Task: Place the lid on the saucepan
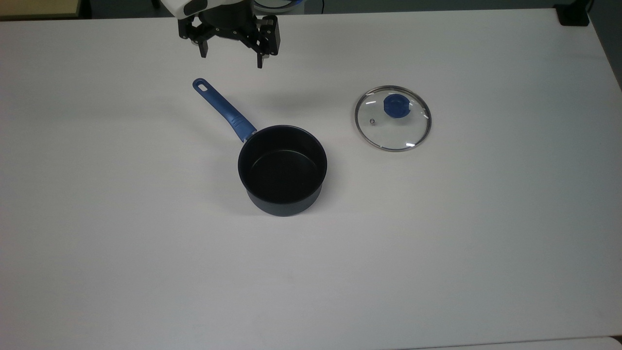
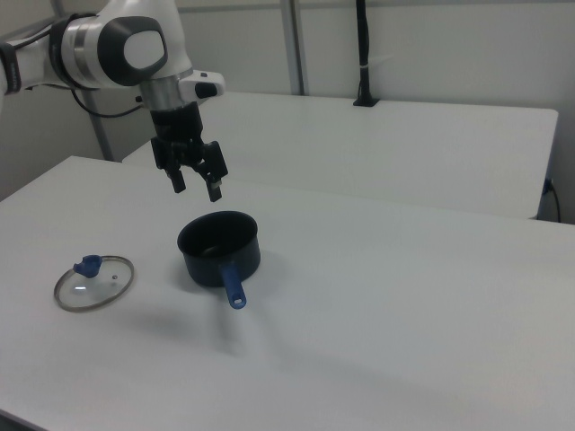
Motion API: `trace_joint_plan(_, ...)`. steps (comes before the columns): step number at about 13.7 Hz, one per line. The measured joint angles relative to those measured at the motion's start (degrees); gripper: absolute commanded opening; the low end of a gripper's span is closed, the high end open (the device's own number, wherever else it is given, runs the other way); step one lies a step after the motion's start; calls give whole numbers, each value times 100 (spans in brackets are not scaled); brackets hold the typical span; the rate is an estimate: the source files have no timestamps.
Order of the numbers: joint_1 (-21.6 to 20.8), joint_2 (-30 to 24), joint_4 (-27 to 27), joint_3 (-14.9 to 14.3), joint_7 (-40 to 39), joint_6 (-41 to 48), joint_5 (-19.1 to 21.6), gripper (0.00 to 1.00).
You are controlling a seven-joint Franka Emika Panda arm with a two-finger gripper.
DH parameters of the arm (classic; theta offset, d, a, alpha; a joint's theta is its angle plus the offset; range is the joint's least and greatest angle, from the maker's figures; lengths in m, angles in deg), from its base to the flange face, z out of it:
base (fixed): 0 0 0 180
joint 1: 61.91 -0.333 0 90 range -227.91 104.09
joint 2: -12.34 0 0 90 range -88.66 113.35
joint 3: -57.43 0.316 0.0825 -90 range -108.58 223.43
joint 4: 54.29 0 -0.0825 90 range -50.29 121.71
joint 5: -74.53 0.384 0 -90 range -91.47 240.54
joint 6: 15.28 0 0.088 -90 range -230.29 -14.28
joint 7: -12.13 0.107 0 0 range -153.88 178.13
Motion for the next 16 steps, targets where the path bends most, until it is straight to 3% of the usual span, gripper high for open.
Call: trace_joint_plan(16, -15, -53, -9, -68, -81, 25, 191, 100)
